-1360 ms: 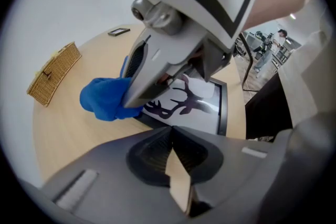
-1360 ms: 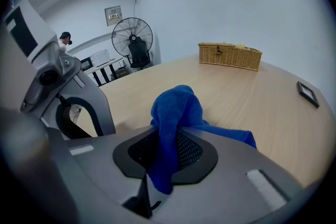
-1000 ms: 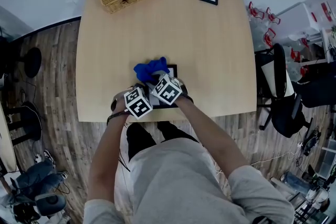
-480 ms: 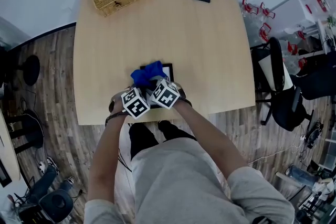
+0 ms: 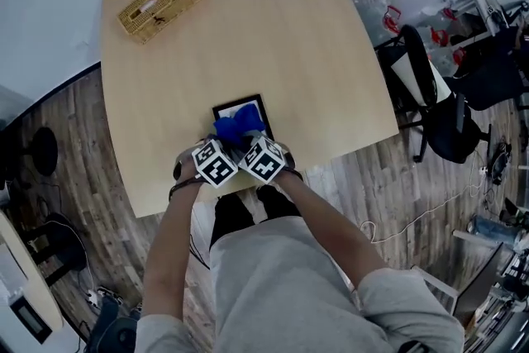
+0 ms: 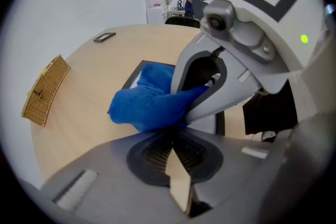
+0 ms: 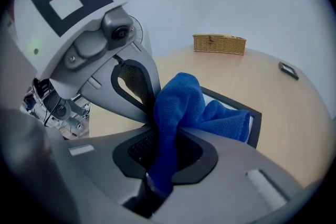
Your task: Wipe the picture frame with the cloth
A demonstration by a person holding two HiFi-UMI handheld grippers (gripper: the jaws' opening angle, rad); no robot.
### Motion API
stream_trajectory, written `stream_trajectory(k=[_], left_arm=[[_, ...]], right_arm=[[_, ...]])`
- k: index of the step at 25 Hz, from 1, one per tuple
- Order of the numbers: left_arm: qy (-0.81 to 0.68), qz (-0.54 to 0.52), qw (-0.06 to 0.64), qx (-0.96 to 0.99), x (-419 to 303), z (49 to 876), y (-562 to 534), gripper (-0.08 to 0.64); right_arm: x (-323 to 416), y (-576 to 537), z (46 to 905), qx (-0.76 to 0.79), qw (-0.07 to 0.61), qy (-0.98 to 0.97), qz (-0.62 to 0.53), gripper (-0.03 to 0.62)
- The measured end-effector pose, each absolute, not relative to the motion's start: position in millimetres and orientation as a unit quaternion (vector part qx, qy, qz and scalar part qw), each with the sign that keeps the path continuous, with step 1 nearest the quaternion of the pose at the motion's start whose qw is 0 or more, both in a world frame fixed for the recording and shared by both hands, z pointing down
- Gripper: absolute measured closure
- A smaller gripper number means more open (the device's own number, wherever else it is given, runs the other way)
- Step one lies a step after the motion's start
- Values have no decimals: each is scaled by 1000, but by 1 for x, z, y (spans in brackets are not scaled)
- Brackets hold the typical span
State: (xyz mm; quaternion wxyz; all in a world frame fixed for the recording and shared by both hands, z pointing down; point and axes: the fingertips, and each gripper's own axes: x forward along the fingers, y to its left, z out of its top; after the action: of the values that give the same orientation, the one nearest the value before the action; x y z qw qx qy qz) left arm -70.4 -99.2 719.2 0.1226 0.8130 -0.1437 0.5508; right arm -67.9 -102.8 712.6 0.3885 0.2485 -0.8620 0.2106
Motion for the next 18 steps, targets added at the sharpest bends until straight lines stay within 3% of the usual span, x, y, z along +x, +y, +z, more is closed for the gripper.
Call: stream_trajectory(k=[18], left_arm=[[-90, 504, 125, 850, -70, 714, -97, 506]], right_arm=[[-68, -56, 710, 385, 394, -778, 302, 538]])
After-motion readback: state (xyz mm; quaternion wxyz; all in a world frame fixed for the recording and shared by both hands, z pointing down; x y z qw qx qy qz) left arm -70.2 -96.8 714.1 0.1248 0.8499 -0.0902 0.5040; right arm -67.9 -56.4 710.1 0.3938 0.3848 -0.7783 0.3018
